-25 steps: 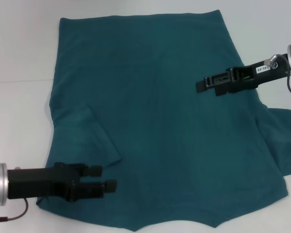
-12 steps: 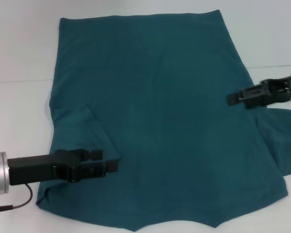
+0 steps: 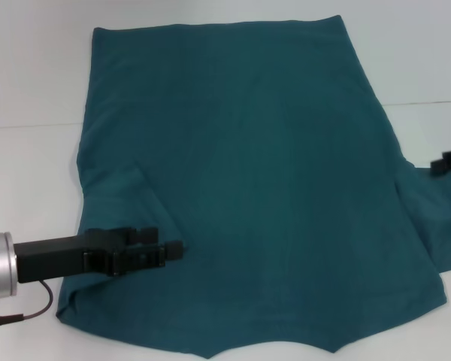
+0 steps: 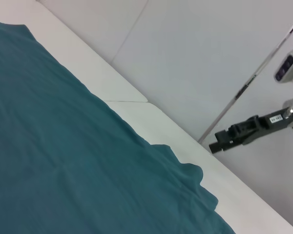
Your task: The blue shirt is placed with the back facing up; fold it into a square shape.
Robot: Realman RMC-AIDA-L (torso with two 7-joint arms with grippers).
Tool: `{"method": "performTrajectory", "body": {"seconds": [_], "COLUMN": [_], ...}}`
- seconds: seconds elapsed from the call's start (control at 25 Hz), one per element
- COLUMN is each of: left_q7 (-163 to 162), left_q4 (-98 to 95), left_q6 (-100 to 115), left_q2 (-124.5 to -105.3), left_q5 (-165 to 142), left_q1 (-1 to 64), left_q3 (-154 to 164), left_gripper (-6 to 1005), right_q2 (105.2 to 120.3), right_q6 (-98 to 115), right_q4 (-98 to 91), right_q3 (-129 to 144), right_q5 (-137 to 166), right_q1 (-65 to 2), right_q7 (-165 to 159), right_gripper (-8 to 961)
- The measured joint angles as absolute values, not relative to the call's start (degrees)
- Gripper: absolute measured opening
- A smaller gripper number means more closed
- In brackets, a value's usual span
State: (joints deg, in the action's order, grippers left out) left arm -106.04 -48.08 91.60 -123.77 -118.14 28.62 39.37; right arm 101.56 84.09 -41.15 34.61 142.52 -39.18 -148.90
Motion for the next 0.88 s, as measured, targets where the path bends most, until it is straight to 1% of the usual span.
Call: {"method": "performTrajectory", "body": {"seconds": [0.52, 0.88], "left_q7": [-106.17, -106.20], "left_q4": [-46.93, -46.62], "left_q6": [90.21, 89.03], "left_q2": [-123.84, -123.84], "left_q5": [-118.12, -118.12], "left_q1": [28.93, 29.26], "left_q3": [39.38, 39.38], "left_gripper": [796, 795], "right_q2": [101.52, 102.36], "right_q6": [80.87, 75.43], "right_q4": [-40.68, -37.52], "right_q3": [34.76, 34.77], "right_q5": [148.37, 149.56], "right_q1": [-38.17, -37.53], "right_q7": [-148.12, -148.02], "right_gripper": [916, 915]}}
